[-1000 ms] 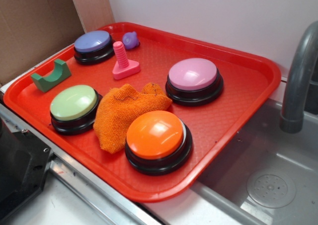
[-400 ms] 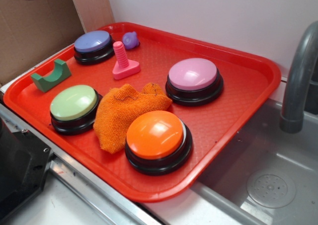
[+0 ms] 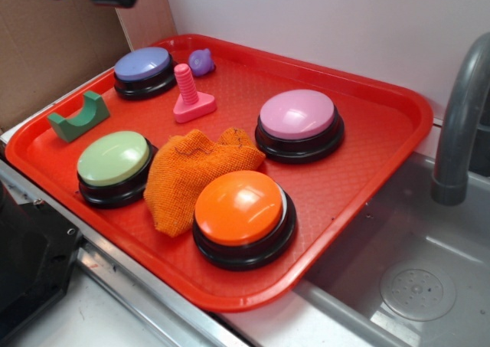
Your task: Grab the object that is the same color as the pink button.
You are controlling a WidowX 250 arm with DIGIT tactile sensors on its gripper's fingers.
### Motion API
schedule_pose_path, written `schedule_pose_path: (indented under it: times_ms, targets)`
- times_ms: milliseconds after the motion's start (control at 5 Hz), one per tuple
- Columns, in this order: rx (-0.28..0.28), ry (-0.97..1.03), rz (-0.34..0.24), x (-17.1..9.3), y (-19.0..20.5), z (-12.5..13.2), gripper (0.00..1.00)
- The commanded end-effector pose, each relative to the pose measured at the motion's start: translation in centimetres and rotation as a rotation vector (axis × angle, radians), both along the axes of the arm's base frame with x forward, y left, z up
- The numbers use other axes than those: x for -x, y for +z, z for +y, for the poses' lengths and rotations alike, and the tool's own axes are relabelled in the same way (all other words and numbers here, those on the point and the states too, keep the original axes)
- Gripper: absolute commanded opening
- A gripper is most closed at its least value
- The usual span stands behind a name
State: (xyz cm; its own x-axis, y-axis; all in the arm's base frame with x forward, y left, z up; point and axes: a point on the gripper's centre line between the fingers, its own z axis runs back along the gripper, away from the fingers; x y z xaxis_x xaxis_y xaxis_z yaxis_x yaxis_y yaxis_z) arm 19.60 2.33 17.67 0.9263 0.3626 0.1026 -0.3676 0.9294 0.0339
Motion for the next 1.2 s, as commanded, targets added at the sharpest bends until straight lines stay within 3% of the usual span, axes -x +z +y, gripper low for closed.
schedule_pose_path:
  times_ms: [0, 400, 600, 800, 1000]
  targets:
    - [-0.022, 0.275, -0.074, -5.6, -5.7, 3.3, 1.00]
    - [-0.003, 0.343, -0.034, -8.1, -10.9, 4.2, 1.00]
    - [-0.005, 0.361, -0.024, -7.8, -12.6, 4.0, 1.00]
    - [0.001, 0.373, -0.029, -7.6, -13.1, 4.1, 0.65]
    - [0.018, 0.367, -0.028, -7.3, -13.2, 3.9, 0.00]
